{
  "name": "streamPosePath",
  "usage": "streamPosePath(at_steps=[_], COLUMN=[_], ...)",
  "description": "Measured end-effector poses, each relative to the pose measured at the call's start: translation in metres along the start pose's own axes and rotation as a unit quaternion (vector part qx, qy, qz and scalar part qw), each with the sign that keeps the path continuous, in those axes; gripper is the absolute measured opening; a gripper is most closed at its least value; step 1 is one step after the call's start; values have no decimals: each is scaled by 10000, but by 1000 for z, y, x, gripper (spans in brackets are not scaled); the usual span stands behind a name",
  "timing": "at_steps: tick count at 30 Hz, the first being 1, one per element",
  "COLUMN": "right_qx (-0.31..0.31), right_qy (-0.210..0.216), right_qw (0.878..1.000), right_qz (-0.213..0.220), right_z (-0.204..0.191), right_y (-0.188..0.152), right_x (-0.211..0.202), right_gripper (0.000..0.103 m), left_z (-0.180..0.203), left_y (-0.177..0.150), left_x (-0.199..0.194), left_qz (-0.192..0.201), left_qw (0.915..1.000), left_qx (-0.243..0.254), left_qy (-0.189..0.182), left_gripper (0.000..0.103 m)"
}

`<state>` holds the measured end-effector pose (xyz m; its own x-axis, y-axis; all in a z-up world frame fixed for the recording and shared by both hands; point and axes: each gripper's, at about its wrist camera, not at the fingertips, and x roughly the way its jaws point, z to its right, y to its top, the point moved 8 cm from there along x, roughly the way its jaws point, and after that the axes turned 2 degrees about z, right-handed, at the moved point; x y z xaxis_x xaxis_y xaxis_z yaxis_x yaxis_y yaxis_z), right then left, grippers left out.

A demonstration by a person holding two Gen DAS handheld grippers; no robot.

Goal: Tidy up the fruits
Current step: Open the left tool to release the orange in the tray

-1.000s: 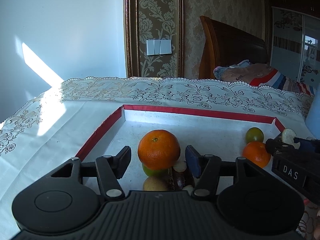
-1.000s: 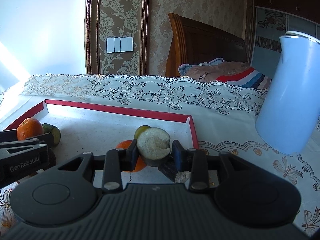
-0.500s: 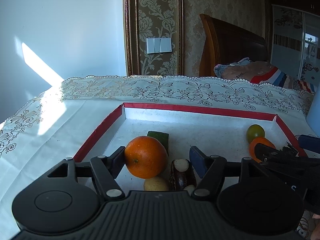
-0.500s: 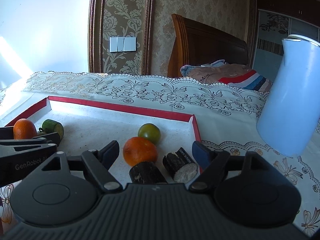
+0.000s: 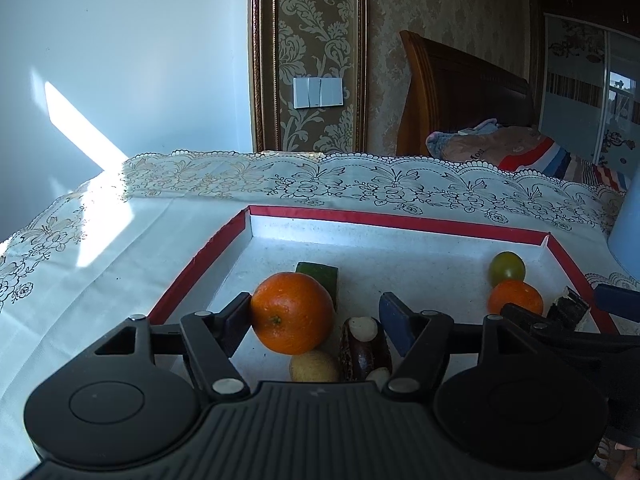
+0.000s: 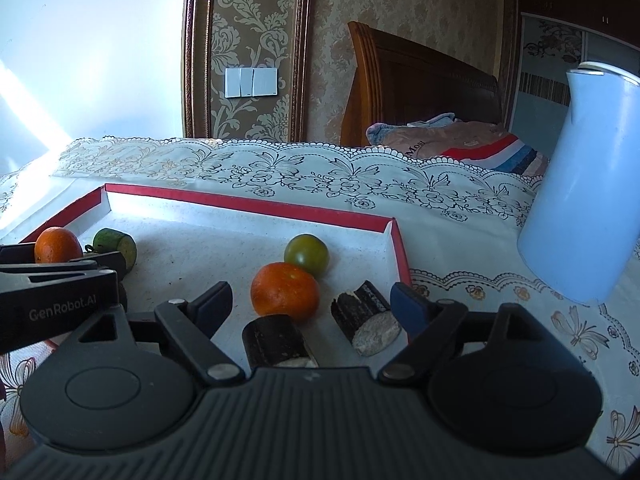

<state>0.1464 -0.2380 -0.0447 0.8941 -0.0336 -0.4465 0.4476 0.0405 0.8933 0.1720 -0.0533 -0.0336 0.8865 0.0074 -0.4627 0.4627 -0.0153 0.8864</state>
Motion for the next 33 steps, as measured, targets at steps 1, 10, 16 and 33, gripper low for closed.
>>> streamPosePath(at_steps=[1,10,16,33], right_qx=[9,134,166,346], right_qy=[-6,22,74,339], right_qw=[10000,9999,9998,9988], right_qz=[0,-30,-11,-107], right_z=[0,3,2,2], right_y=[0,-1,0,-3], right_x=[0,0,-1,-8], right_gripper=[87,93,94,98], left_z=[0,-1,-4,-11], left_y=[0,0,1,-1], left_x=[-1,-2,-3,-11], left_qz=[15,11,19,59], left_qw=[10000,10000,10000,9999], left_qx=[14,-14,-50,-90], left_qy=[12,-9,22,47], left_gripper=[69,69,70,76])
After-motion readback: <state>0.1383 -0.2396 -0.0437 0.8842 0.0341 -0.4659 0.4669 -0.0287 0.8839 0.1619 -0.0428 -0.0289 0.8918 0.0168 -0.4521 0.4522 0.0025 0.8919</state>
